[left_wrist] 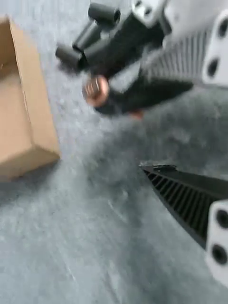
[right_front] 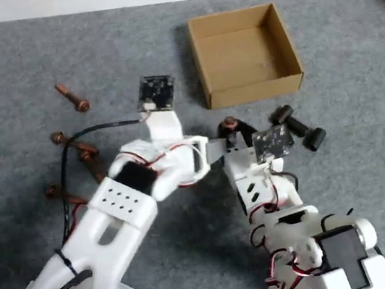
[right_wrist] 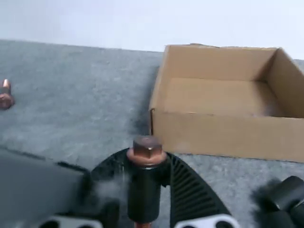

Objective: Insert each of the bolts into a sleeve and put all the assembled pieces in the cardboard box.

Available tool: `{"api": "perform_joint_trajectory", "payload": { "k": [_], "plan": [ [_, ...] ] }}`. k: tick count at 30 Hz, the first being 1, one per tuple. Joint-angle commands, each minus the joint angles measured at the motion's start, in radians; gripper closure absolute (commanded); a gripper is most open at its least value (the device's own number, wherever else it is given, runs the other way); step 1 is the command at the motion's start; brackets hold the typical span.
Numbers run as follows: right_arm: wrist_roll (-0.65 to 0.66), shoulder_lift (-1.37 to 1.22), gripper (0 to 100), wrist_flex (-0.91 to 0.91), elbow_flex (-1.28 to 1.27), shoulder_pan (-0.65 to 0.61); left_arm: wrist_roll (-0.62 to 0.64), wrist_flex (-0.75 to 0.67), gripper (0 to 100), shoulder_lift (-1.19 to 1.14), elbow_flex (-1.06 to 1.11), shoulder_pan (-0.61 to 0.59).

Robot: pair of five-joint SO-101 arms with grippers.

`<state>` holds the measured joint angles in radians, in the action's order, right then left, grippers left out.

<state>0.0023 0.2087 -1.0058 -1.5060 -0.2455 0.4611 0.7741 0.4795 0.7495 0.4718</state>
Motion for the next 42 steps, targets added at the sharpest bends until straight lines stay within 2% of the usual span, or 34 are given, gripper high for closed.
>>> {"api": "perform_joint_trajectory", "payload": {
  "k": [1, 6, 10, 15, 17, 21, 25, 29, 36, 42],
  "plan": [
    [-0.020, 0.044, 99.4, 0.002, 0.070, 0.028, 0.008, 0.077, 57, 0.005, -0.058, -0.024],
    [-0.021, 0.051, 99.4, 0.024, 0.070, 0.030, 0.003, 0.075, 62, -0.002, -0.056, -0.153],
    [-0.023, 0.053, 99.4, 0.174, 0.120, 0.030, 0.003, 0.075, 67, -0.004, -0.054, -0.220],
    [-0.023, 0.053, 99.4, 0.354, 0.211, 0.071, -0.002, 0.074, 68, -0.005, -0.044, -0.251],
    [-0.025, 0.053, 99.4, 0.414, 0.255, 0.101, -0.002, 0.028, 68, -0.005, -0.021, -0.269],
    [-0.025, 0.054, 99.4, 0.608, 0.366, 0.119, -0.002, -0.172, 68, -0.005, 0.076, -0.303],
    [-0.025, 0.054, 99.4, 0.840, 0.509, 0.111, -0.021, -0.296, 68, -0.005, 0.143, -0.309],
    [-0.025, 0.054, 99.4, 1.001, 0.664, 0.110, -0.170, -0.299, 68, -0.005, 0.156, -0.311],
    [-0.017, 0.044, 99.4, 1.251, 0.954, 0.105, -0.169, -0.299, 68, -0.005, 0.156, -0.311],
    [-0.014, 0.031, 99.4, 1.405, 1.150, 0.047, -0.169, -0.299, 68, -0.005, 0.156, -0.309]
  ]
}}
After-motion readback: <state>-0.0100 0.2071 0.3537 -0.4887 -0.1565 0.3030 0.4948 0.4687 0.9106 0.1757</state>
